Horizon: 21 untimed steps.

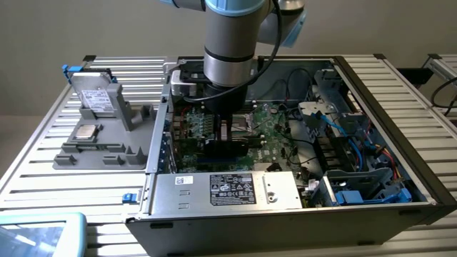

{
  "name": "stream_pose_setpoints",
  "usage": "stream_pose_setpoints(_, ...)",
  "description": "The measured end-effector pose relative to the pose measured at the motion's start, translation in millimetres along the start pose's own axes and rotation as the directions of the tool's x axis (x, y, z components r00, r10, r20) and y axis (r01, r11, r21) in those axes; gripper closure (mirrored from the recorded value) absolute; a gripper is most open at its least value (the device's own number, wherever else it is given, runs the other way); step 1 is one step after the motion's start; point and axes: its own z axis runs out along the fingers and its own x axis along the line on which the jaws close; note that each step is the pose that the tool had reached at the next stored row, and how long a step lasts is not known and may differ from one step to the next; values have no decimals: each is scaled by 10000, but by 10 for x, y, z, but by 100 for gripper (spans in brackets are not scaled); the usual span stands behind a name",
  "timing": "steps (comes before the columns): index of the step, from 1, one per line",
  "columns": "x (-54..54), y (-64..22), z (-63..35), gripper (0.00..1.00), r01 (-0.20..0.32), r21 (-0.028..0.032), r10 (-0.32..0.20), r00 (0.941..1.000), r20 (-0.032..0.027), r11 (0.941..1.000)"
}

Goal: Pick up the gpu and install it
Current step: 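Insert the gpu into the slot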

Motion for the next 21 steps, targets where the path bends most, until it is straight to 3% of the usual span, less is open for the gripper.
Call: stream_pose_setpoints(21, 19, -4, 1, 73, 4, -1, -4, 10000, 0, 10000)
